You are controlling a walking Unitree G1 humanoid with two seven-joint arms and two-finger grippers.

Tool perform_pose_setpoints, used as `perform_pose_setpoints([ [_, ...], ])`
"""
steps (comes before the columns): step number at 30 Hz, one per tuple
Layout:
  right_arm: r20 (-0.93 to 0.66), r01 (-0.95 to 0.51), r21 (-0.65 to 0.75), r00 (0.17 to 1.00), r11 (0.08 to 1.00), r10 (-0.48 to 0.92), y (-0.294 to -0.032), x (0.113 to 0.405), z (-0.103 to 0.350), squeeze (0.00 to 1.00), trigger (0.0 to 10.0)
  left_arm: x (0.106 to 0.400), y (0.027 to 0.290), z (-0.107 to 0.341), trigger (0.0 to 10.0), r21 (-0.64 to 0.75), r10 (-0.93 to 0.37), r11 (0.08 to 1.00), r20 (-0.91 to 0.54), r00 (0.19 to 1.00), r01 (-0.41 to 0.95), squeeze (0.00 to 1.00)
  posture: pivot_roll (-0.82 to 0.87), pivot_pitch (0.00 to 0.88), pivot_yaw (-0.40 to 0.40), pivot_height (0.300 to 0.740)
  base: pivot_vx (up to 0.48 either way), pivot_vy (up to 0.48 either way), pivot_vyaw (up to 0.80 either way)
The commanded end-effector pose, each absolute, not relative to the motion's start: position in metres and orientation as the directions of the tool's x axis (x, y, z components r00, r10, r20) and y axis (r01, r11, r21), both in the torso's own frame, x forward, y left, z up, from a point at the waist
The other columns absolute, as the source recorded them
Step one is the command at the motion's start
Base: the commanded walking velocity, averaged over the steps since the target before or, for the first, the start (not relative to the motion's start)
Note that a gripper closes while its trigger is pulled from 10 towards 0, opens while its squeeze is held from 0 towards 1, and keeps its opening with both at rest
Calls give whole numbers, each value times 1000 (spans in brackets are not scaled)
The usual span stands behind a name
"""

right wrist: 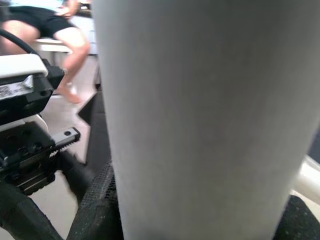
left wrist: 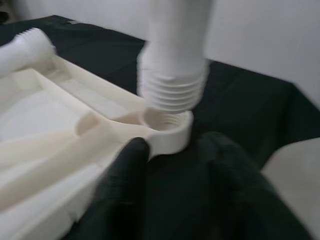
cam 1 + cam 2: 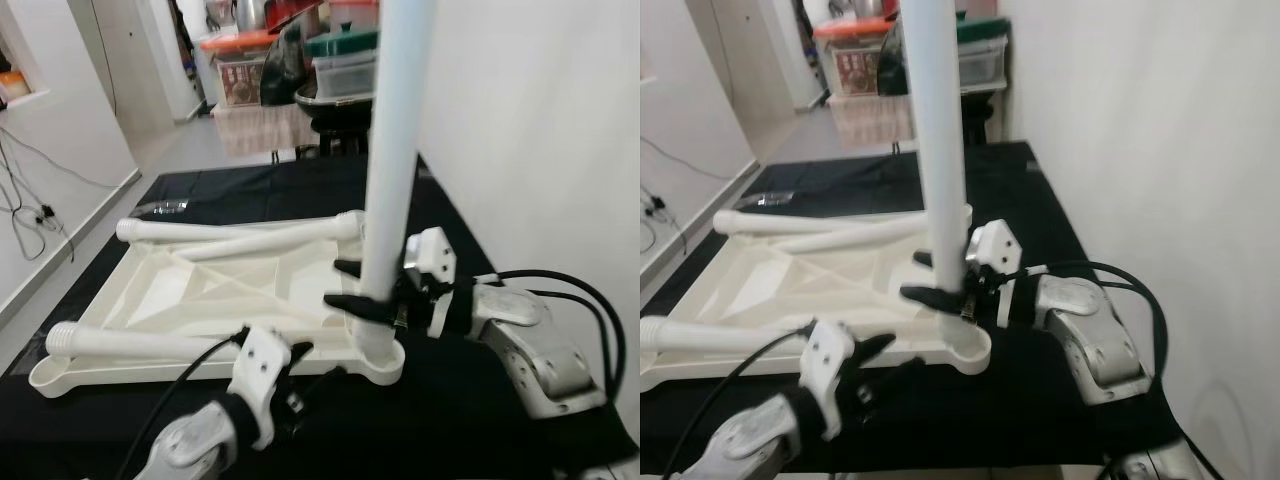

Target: Building children table

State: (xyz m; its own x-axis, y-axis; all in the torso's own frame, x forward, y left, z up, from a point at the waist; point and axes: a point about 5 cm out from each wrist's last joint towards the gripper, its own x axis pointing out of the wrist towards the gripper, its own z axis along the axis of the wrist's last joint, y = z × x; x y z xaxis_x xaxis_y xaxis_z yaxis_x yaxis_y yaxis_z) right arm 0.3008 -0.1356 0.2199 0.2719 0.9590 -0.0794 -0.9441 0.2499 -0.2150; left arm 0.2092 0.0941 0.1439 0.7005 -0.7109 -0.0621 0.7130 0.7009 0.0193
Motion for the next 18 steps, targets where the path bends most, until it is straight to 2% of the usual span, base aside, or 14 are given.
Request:
perform_pose_setpoints([
  [1,-69,-966,-169,212,198,975,-136,302,221,0,10000,203,93,143,0,23,-742,666,-84,665,746,0,29,70,42,740,0,0,0],
  [3,-58,-985,-131,124,116,991,-139,301,224,0,10000,194,90,143,0,15,-789,608,-96,607,794,0,36,102,43,740,0,0,0],
  [5,-25,-993,-97,77,74,997,-139,302,226,0,10000,188,90,143,0,10,-805,586,-104,584,810,0,38,124,42,740,0,0,0],
  [18,31,-993,-97,69,72,997,-138,318,235,0,10000,182,94,148,0,41,-793,597,-118,597,801,0,84,218,49,740,0,0,0],
])
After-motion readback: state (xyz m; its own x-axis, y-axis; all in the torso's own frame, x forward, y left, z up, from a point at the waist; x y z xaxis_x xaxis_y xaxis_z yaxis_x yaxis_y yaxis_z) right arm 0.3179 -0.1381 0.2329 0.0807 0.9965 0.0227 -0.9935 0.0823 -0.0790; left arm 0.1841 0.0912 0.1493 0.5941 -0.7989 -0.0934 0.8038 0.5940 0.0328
